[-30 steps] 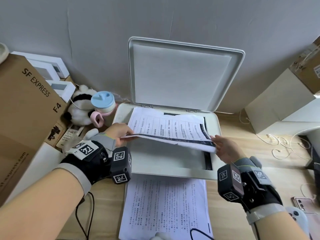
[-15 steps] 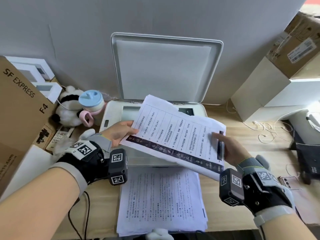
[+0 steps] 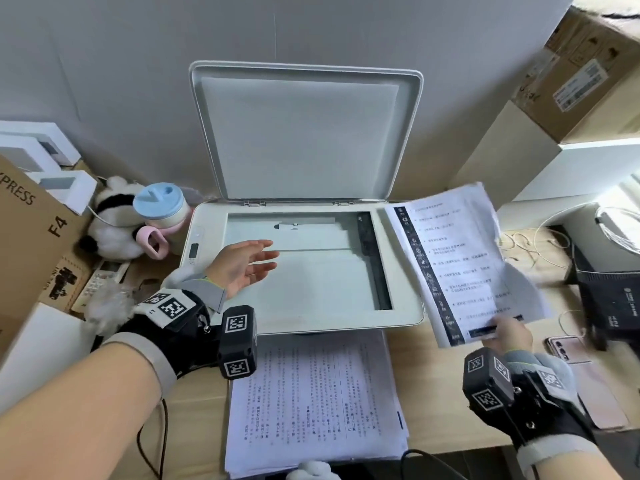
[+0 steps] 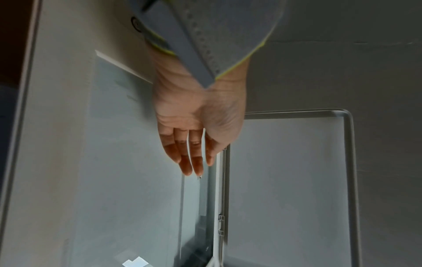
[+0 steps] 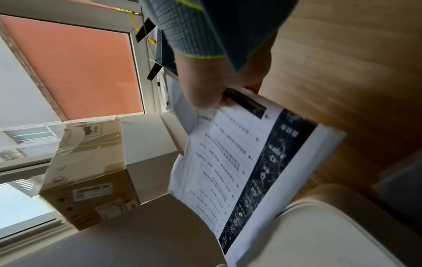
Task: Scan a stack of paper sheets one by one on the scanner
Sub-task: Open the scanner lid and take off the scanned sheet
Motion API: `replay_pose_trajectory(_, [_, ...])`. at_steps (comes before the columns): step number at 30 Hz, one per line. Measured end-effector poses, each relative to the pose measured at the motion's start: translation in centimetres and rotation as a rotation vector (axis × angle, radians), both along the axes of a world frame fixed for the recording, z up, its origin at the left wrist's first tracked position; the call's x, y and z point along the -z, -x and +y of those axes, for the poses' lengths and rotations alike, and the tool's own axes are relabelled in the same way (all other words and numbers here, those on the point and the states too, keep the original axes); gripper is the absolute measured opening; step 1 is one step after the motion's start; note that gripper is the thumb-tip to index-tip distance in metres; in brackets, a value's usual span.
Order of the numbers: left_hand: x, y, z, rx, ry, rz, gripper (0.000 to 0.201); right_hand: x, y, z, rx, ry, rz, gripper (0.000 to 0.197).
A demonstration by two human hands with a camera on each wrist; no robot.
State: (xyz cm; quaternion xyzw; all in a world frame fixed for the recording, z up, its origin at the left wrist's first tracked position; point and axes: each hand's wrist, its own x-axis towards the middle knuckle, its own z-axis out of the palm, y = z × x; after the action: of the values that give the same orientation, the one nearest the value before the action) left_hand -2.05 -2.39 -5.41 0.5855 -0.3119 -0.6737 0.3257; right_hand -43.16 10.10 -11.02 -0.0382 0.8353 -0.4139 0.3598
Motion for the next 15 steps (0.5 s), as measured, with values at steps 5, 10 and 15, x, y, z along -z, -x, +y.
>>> replay_pose_trajectory(5, [0.5,-0.1,-0.4,-0.063,0.0,-0.026,0.021,3.1,1.9,0.2,-0.155,-0.339,0.239,0.029])
replay_pose_trajectory(10, [1.1,-0.1,-1.0,-0.1,-0.006,-0.047,0.023,3.6,0.9,-0.4,-0.101,-0.395,0.159,0.036])
replay_pose_trajectory(15, [1.4,0.0,-1.6,-0.132,0.006,-0.085,0.023,5.7,1.7,-1.8,-0.236,-0.448,0.127,0.035])
